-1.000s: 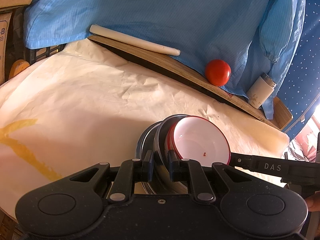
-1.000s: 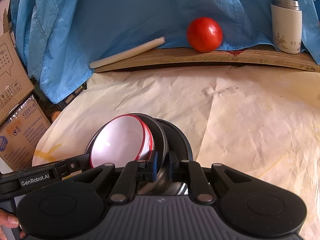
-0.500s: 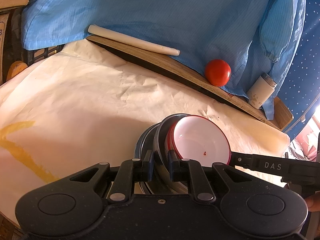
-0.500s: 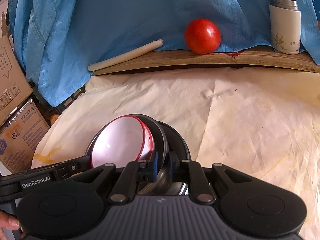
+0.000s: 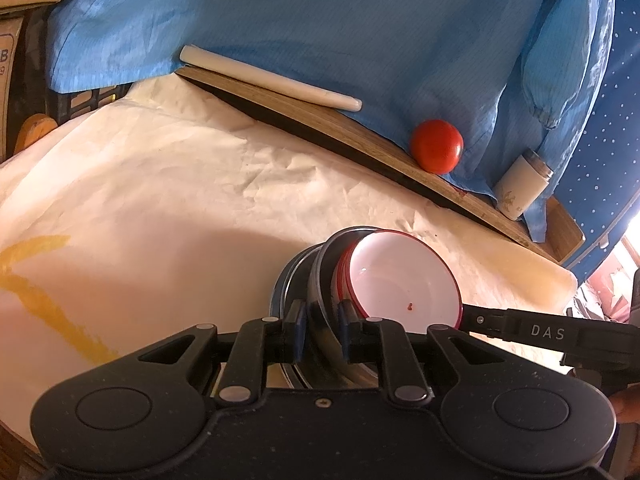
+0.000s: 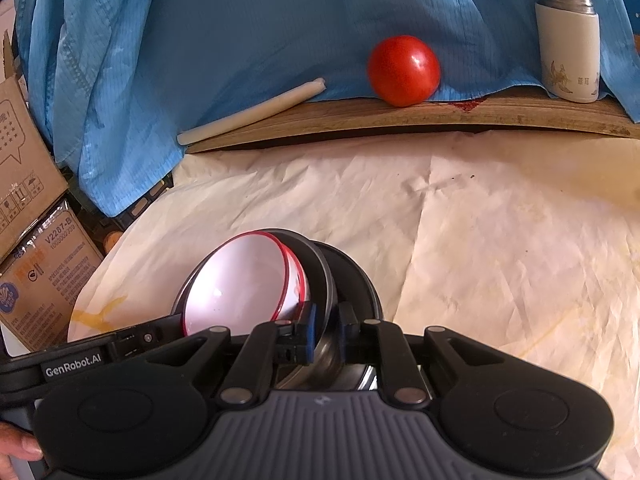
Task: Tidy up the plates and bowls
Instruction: 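Lower the steel bowl stack onto the steel plates with both grippers, then open both grippers to release the steel bowl on the plates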
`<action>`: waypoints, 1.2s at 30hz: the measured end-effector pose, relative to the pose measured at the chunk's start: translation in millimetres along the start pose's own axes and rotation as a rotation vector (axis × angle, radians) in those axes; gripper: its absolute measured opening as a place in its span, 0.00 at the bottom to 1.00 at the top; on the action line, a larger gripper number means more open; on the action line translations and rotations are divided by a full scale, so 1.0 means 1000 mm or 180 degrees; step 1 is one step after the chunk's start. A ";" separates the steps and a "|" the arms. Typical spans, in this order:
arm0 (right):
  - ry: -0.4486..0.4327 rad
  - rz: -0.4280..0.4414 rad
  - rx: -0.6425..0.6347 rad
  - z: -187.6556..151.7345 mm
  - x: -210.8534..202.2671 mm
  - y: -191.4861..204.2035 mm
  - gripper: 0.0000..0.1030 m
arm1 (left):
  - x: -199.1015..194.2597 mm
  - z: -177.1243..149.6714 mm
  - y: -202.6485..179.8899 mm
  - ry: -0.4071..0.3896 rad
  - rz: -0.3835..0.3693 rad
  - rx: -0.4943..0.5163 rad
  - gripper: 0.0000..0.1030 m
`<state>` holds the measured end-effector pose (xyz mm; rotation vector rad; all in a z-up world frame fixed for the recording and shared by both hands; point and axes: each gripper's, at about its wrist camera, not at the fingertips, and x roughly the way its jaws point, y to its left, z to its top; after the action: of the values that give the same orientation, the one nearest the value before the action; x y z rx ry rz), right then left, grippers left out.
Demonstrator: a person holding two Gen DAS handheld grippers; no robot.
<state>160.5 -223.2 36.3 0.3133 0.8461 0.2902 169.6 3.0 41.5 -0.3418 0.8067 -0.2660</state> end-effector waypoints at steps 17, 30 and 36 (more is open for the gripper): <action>-0.0167 -0.0190 -0.0158 -0.001 -0.009 0.004 0.34 | -0.011 0.002 0.009 -0.0115 0.0095 -0.0145 0.56; -0.0463 -0.0275 -0.0192 -0.011 -0.027 0.001 0.64 | -0.026 -0.001 0.008 -0.0394 0.0143 -0.0093 0.81; -0.0718 -0.0148 -0.0196 -0.021 -0.042 0.003 0.81 | -0.034 -0.009 0.008 -0.0608 0.0215 0.0040 0.95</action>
<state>118.2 -233.1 52.7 0.2630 0.6201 0.2322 140.8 20.9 55.0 -0.3221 0.6269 -0.1721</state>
